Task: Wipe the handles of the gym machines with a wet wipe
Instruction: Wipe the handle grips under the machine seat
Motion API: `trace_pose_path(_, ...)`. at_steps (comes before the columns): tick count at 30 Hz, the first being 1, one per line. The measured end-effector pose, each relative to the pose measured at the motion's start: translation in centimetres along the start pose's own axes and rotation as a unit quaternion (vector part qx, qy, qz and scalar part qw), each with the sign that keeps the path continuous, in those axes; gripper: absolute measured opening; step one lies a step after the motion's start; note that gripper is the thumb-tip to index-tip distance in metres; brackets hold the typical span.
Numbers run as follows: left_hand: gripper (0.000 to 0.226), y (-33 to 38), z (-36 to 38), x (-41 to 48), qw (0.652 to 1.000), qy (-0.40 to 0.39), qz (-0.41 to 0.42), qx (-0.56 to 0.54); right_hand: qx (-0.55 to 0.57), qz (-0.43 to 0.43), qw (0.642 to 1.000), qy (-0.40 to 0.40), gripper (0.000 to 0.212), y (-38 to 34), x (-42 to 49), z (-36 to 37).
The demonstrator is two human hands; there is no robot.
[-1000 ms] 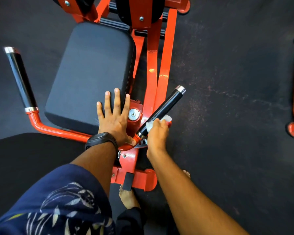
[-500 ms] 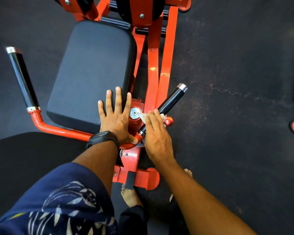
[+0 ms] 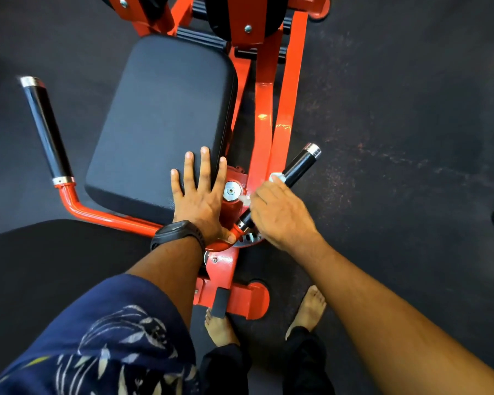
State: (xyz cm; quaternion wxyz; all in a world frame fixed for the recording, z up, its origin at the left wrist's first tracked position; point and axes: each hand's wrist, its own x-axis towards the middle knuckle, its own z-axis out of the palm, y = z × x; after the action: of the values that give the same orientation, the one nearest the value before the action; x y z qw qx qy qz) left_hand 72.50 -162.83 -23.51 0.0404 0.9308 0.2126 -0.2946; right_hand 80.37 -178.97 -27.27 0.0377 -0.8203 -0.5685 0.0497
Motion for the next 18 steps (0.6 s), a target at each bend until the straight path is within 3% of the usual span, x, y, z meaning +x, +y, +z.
trace_pose_path(3,0.16,0.0,0.0,0.0,1.0,-0.002,0.001,0.001,-0.013,-0.032,0.999,-0.038,0.028,-1.2,0.2,-0.3)
trace_pose_path(6,0.161,-0.1,0.1,0.0,1.0,-0.005,0.002,0.003,-0.008,-0.074,0.997,-0.021,0.019,0.4,0.4,-0.5)
trace_pose_path(10,0.163,-0.2,0.0,-0.1,1.0,-0.005,0.004,-0.003,0.025,0.088,0.996,-0.007,0.022,3.4,1.6,-1.5)
trace_pose_path(13,0.164,-0.1,-0.2,-0.1,1.0,-0.008,0.002,-0.005,0.101,0.135,0.985,0.023,0.039,2.3,1.0,-2.3)
trace_pose_path(16,0.164,-0.1,-0.2,-0.1,1.0,-0.012,0.0,-0.006,0.115,0.064,0.991,-0.033,0.03,1.4,0.8,-2.2)
trace_pose_path(18,0.164,-0.1,-0.3,-0.1,1.0,-0.013,0.0,-0.006,0.065,0.002,0.994,-0.093,0.039,2.0,0.5,-2.6)
